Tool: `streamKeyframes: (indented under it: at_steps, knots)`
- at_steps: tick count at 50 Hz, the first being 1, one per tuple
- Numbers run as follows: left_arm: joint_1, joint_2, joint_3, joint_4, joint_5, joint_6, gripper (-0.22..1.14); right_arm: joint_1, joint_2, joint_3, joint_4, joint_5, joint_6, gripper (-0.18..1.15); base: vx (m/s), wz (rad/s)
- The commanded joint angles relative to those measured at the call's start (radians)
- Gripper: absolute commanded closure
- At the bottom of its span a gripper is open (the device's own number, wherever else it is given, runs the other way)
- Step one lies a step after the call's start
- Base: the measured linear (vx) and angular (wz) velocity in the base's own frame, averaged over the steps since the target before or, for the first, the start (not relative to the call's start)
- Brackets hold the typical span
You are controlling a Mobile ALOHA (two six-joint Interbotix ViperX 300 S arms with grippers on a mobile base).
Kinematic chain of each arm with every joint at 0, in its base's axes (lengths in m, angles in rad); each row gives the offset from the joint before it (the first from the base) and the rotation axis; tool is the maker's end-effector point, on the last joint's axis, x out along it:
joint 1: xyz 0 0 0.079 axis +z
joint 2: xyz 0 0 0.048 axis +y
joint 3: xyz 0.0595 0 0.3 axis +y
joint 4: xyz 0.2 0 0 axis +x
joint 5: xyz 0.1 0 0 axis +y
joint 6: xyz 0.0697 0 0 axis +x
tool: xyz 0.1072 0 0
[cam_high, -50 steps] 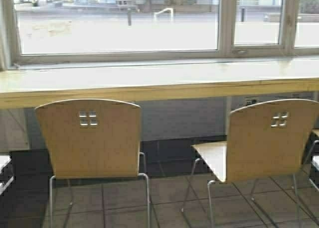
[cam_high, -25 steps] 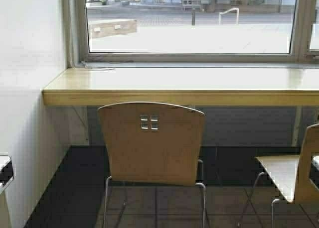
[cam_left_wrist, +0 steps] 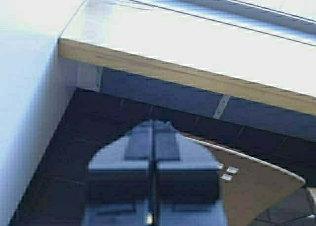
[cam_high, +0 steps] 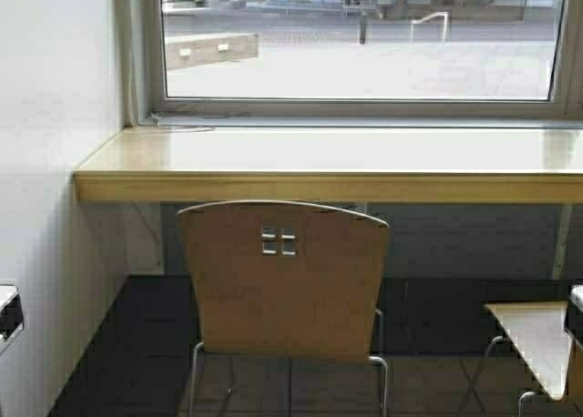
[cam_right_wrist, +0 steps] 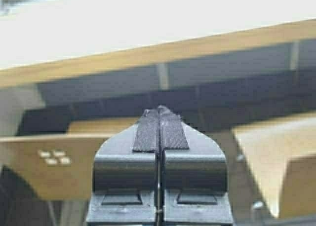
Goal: Push the chairs under the table
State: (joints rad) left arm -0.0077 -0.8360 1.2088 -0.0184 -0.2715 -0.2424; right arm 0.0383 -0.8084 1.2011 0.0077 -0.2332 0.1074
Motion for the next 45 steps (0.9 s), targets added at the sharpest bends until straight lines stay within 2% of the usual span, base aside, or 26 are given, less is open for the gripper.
streamKeyframes:
  at_steps: [1,7,13,26,33,41,45]
  knots:
    - [-0.038,0.115,-0.044,-0.018,-0.003,-0.104,0.88,0.109,0.11,-0.055,0.023,-0.005,0.0,0.92,0.25,-0.03]
    - [-0.098,0.262,-0.098,-0.021,-0.005,-0.23,0.88,0.213,0.252,-0.124,0.086,-0.005,0.002,0.92,0.23,-0.03]
    - [-0.15,0.426,-0.183,-0.038,-0.018,-0.341,0.88,0.268,0.394,-0.195,0.218,-0.005,0.005,0.92,0.18,-0.04]
    - [-0.227,0.769,-0.382,-0.075,-0.046,-0.515,0.88,0.291,0.709,-0.394,0.457,-0.005,0.006,0.92,0.15,-0.02]
    - [-0.272,0.943,-0.457,-0.15,-0.058,-0.612,0.88,0.302,0.848,-0.46,0.609,-0.005,0.006,0.92,0.15,0.03]
    - [-0.318,1.086,-0.479,-0.272,-0.06,-0.704,0.87,0.302,0.989,-0.471,0.79,0.04,0.005,0.91,0.18,0.04]
    - [-0.339,1.118,-0.466,-0.295,-0.061,-0.712,0.87,0.302,1.031,-0.476,0.838,0.081,0.005,0.91,0.17,0.03]
